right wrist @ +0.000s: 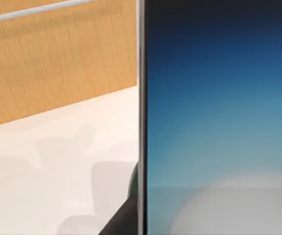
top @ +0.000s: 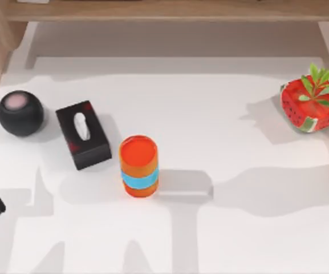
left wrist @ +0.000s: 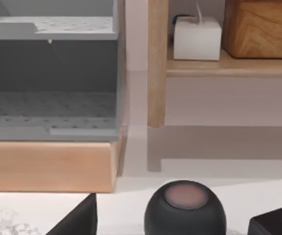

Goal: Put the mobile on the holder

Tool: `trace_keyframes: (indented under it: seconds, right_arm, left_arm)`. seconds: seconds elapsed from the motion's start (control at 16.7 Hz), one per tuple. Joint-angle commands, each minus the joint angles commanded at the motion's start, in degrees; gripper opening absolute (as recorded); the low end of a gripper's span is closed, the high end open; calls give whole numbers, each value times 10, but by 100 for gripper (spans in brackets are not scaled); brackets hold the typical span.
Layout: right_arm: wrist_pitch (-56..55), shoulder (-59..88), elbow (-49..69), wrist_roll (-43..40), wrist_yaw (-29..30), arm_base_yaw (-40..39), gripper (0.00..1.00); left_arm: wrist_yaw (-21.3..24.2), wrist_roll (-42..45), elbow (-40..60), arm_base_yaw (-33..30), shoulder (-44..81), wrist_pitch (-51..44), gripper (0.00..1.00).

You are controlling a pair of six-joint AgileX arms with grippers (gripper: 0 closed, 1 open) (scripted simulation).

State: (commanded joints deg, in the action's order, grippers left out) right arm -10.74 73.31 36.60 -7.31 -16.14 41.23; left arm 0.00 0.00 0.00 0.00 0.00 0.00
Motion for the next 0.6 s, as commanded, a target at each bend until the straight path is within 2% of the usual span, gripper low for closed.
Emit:
trace_keyframes:
  seconds: [0.06, 0.6]
  right_arm:
    - [0, 0, 0, 0, 0, 0, 0]
    - [0, 0, 0, 0, 0, 0, 68]
  left_arm:
    - [0, 0, 0, 0, 0, 0, 100]
    - [0, 0, 0, 0, 0, 0, 100]
